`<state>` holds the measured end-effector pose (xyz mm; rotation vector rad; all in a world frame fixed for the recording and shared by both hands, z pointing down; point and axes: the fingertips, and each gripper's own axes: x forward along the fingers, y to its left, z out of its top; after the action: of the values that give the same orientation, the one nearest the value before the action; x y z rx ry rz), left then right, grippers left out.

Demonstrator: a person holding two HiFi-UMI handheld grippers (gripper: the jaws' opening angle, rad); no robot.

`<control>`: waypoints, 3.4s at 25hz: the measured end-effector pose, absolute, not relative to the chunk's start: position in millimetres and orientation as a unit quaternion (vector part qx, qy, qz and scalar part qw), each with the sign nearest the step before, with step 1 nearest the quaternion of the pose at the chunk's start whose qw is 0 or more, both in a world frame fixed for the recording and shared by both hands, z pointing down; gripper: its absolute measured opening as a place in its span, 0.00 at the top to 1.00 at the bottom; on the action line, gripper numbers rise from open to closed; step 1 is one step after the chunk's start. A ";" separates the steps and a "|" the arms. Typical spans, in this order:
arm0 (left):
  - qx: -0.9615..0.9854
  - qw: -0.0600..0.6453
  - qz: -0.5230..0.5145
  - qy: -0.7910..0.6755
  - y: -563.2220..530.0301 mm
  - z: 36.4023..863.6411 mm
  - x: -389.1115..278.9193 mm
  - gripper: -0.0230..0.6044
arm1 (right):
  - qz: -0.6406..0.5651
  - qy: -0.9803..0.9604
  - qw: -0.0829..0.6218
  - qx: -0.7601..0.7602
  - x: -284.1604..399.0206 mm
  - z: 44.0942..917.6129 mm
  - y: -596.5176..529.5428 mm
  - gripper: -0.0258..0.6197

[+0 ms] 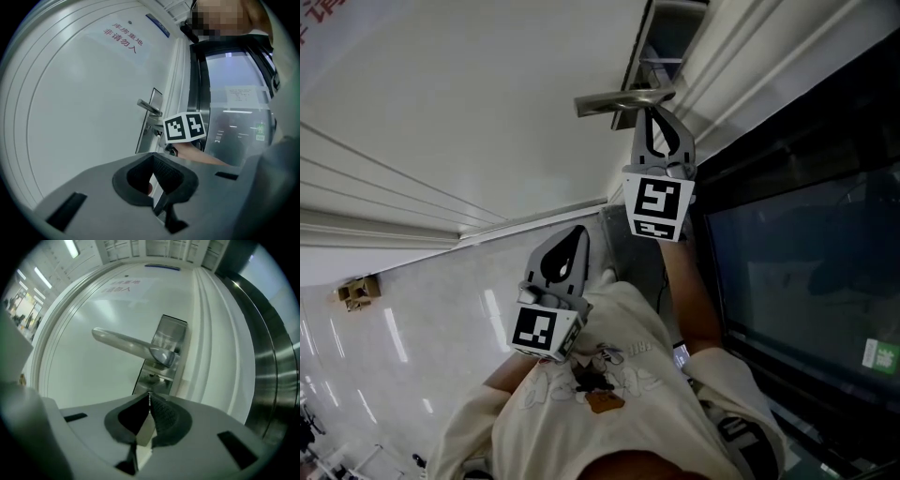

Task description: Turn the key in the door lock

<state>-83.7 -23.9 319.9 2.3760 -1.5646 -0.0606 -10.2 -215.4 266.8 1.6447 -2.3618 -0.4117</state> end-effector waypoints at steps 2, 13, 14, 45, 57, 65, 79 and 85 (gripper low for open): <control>0.828 0.149 -0.018 -0.541 -25.7 321.2 -80.1 0.95 | -0.077 -0.824 0.067 0.558 -6.8 266.2 -216.8 0.94; 0.828 0.153 -0.015 -0.540 -34.8 328.0 -68.4 0.95 | 0.254 -0.822 -0.185 0.474 8.0 271.6 -222.0 0.93; 0.827 0.154 -0.014 -0.541 -35.9 328.0 -68.7 0.95 | 0.281 -0.816 -0.204 0.462 8.2 272.1 -222.5 0.93; 0.813 0.158 -0.009 -0.560 -38.5 333.0 -80.6 0.95 | 0.544 -0.725 -0.313 0.283 18.8 285.4 -203.7 0.67; 0.819 0.134 -0.038 -0.557 -39.5 325.7 -75.3 0.95 | 0.348 -0.884 -0.049 0.308 31.2 317.1 -137.3 0.80; 0.826 0.140 -0.037 -0.544 -38.9 322.3 -62.4 0.95 | 0.302 -0.919 -0.006 0.254 -14.0 307.0 -101.9 0.87; 0.820 0.138 -0.037 -0.554 -42.1 325.8 -63.5 0.95 | 0.070 -0.951 0.011 0.299 -24.7 273.6 -95.2 0.91; 0.825 0.151 -0.028 -0.543 -35.9 331.2 -56.0 0.95 | -0.069 -0.919 0.096 0.377 -3.9 269.0 -109.5 0.80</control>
<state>-56.0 -35.9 331.2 2.3693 -1.5593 -0.0795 -3.9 -109.5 269.0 1.1163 -2.7214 -0.2050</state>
